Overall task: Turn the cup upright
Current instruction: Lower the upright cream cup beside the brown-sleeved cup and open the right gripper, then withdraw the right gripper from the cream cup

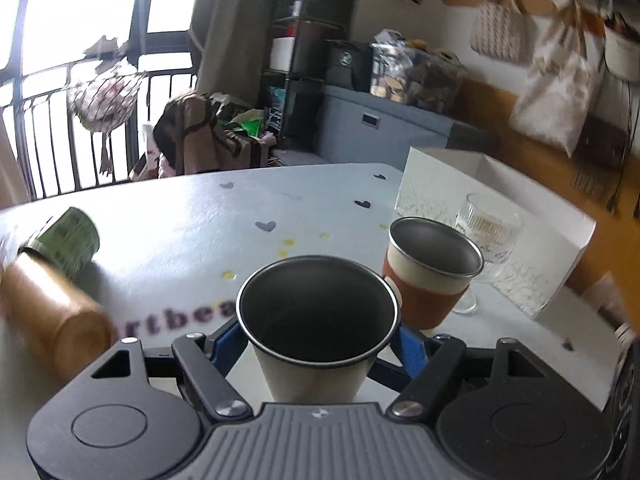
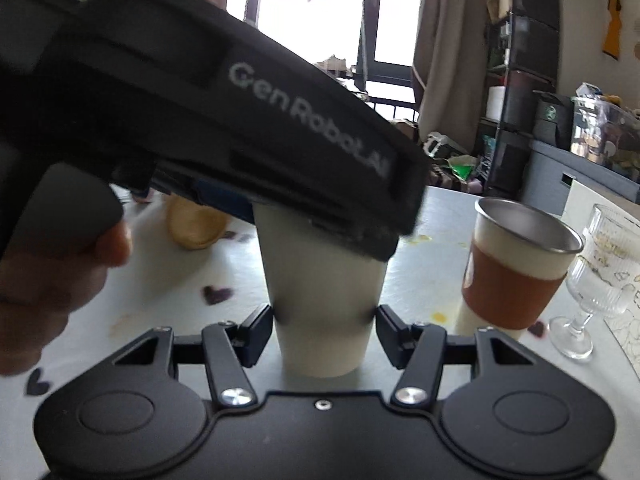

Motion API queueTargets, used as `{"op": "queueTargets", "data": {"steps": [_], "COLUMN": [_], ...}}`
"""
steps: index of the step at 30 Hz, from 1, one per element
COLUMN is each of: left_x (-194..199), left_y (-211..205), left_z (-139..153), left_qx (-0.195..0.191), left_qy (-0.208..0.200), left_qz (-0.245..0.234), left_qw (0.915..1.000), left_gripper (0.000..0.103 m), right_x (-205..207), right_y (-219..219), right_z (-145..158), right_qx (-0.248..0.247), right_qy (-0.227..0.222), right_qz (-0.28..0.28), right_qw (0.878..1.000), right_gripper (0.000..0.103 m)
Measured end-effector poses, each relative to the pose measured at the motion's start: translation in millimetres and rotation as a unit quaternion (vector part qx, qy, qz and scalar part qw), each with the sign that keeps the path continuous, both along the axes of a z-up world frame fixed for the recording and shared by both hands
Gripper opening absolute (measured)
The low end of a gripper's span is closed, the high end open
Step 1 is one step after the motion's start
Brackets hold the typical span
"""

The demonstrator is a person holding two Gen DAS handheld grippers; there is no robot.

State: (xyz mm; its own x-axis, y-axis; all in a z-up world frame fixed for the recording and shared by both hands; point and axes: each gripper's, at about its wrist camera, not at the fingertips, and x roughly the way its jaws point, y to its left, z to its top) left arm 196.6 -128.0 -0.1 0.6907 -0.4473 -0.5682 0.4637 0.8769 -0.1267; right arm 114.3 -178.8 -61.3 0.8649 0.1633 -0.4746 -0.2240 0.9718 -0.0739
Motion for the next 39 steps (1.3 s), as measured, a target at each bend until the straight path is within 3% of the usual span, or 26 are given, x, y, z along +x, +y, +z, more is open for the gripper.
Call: {"op": "queueTargets", "data": {"steps": [6, 14, 18, 20, 26, 33, 39], "left_x": [23, 30, 24, 18, -13, -61, -97], "left_y": [-21, -20, -15, -10, 13, 40, 61], "left_z": [-2, -6, -1, 4, 18, 29, 30], "left_qx": [0.021, 0.000, -0.010, -0.011, -0.022, -0.006, 0.009], "left_qy": [-0.003, 0.021, 0.025, 0.015, -0.006, -0.047, -0.061], "left_qz": [-0.008, -0.009, -0.003, 0.003, 0.025, 0.078, 0.128], "left_qw": [0.9997, 0.9997, 0.9996, 0.9998, 0.9994, 0.9959, 0.9898], "left_gripper": [0.078, 0.082, 0.093, 0.095, 0.099, 0.102, 0.103], "right_x": [28, 33, 41, 42, 17, -15, -52], "right_y": [-15, -19, -29, -37, -44, -56, -57], "right_z": [-2, -6, 1, 7, 16, 35, 45], "right_qx": [0.034, 0.053, 0.062, 0.067, 0.061, 0.071, 0.061], "right_qy": [0.011, 0.012, 0.014, 0.006, 0.002, -0.009, -0.036], "right_qz": [-0.033, -0.041, -0.045, -0.050, -0.056, -0.068, -0.072], "right_qw": [0.999, 0.998, 0.997, 0.996, 0.997, 0.995, 0.995], "right_gripper": [0.057, 0.058, 0.062, 0.073, 0.077, 0.079, 0.088]}}
